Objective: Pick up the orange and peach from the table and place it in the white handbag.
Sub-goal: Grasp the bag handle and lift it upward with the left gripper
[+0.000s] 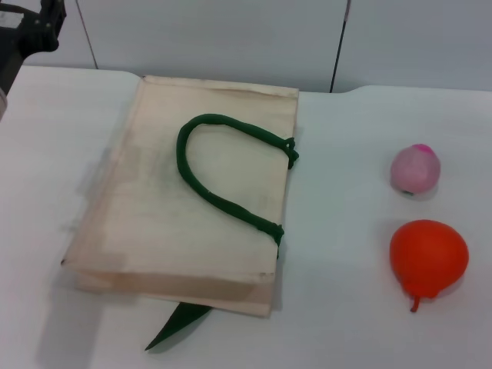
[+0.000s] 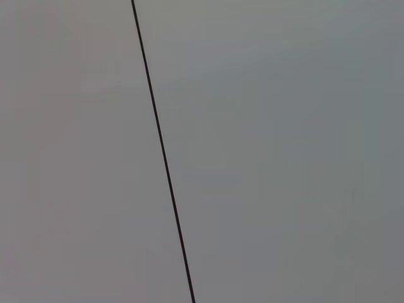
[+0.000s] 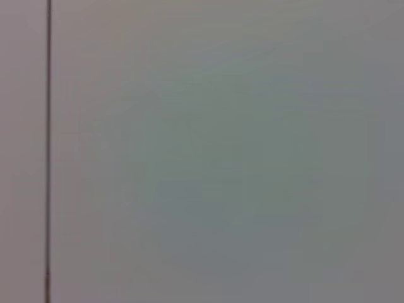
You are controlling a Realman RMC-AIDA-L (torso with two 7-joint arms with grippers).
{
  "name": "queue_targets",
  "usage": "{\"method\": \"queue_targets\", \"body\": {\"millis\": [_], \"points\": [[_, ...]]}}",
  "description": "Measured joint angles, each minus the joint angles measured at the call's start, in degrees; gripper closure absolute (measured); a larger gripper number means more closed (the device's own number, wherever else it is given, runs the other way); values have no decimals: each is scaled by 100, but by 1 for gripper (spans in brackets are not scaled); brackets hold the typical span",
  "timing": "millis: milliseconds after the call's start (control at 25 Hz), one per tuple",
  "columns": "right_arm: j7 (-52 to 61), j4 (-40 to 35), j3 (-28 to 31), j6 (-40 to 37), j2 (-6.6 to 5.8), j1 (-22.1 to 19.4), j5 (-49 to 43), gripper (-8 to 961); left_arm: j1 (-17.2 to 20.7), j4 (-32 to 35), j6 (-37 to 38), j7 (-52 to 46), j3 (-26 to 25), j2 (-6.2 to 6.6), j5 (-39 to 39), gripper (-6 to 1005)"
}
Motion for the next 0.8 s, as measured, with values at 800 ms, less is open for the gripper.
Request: {"method": "queue_targets", "body": {"millis": [800], "points": [[13, 102, -91, -29, -36, 169, 2, 287, -148, -23, -106, -8, 17, 25, -95, 426]]}}
